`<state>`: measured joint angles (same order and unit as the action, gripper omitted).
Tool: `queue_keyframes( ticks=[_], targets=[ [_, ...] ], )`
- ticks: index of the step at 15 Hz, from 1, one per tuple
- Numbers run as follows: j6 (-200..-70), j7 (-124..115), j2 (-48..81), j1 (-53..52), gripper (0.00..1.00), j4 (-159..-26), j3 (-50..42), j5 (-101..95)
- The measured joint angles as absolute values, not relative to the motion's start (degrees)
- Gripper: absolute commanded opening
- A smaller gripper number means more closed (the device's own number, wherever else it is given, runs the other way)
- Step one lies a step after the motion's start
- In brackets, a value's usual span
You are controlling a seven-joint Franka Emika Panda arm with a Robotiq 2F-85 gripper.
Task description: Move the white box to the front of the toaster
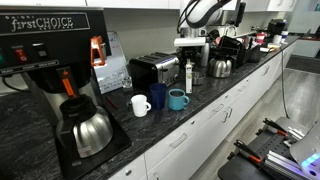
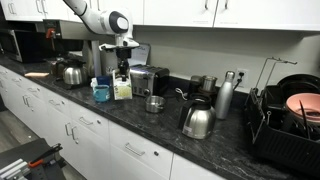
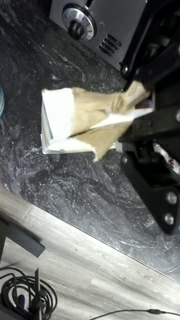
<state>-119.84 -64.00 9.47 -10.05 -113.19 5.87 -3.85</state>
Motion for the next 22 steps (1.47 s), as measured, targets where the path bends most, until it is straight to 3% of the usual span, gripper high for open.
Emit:
queue_keyframes(
  ticks=[13,14,15,18,22],
  targets=[
    [-123.73,-72.3,22.7,-12.1,0.03,-98.99,5.75,0.79],
    [-123.69,-72.3,23.09,-12.1,0.17,-98.66,5.7,0.79],
    [-123.65,-72.3,23.37,-12.1,0.38,-98.39,5.63,0.79],
    [-123.35,-72.28,23.65,-12.18,0.47,-97.94,5.63,0.79],
    [-122.74,-71.56,23.55,-12.39,0.74,-97.46,5.69,0.87]
  ],
)
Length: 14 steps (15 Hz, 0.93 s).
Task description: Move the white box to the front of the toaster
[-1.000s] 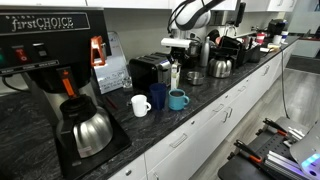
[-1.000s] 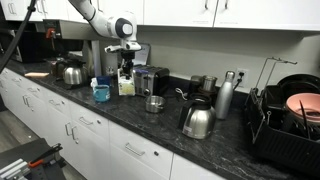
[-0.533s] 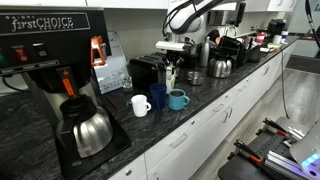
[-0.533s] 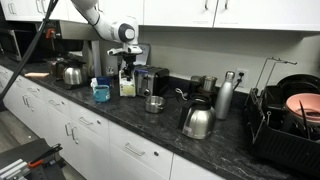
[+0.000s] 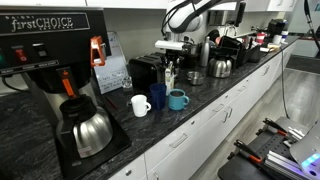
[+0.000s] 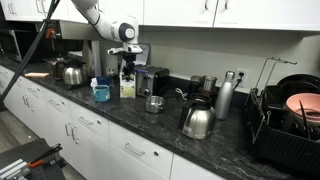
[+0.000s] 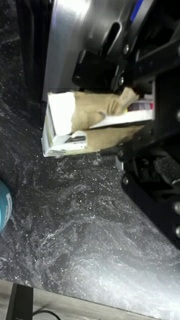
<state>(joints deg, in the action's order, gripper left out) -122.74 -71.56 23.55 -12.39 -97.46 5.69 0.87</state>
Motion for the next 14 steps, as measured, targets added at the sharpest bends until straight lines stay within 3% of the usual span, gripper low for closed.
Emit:
queue_keyframes(
  ticks=[4,14],
  targets=[
    [-122.19,-70.43,23.49,-12.43,0.99,-97.19,5.68,0.87],
    [-121.97,-68.19,22.7,-12.44,1.0,-95.91,5.67,0.89]
  ],
)
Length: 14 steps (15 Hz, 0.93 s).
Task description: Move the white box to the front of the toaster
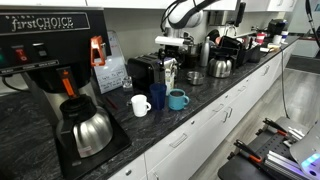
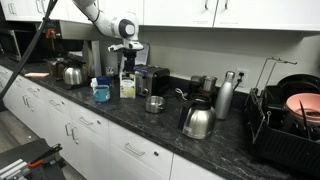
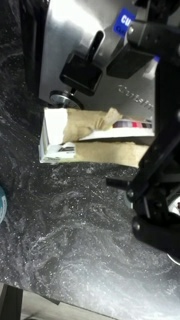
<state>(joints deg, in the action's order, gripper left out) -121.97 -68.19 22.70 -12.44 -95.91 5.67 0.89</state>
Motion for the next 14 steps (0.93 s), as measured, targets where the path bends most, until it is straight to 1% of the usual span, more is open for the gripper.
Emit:
queue_keyframes(
  ticks=[6,9,14],
  targets=[
    [-122.28,-66.73,18.46,-11.81,1.0,-93.74,5.4,1.56],
    [-121.97,-63.58,16.29,-10.99,1.0,-94.02,5.37,5.66],
    [-121.93,-63.08,15.78,-10.83,1.0,-94.93,5.55,6.27]
  ],
)
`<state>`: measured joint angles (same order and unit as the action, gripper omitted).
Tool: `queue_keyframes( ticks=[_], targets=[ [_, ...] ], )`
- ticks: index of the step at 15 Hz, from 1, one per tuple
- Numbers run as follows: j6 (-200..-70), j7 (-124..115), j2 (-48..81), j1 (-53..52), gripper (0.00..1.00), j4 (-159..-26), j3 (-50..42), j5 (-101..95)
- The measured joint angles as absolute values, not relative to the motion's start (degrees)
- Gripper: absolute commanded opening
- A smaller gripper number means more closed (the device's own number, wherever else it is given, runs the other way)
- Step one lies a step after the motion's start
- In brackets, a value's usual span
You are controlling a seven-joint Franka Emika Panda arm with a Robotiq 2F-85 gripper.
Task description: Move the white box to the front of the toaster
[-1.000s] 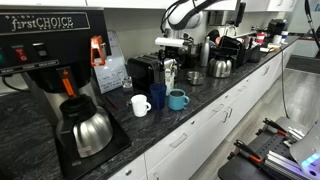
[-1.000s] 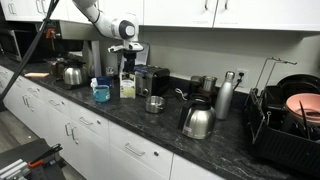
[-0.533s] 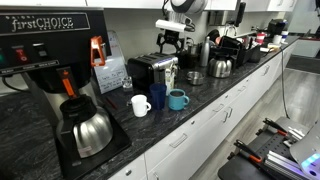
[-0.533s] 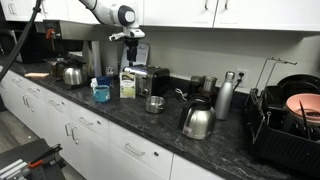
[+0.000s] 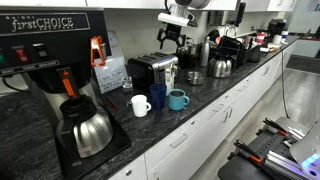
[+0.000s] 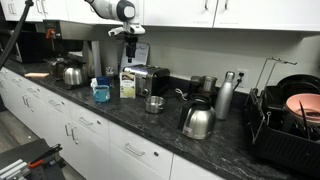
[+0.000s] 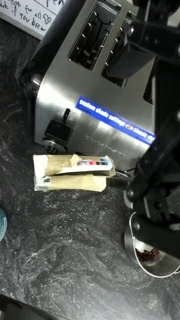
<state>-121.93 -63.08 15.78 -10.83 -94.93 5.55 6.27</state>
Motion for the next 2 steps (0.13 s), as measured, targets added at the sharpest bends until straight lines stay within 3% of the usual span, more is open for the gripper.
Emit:
queue_keyframes(
  ticks=[2],
  targets=[
    [-121.93,-63.08,15.77,-10.82,1.0,-94.93,5.55,6.27]
  ],
)
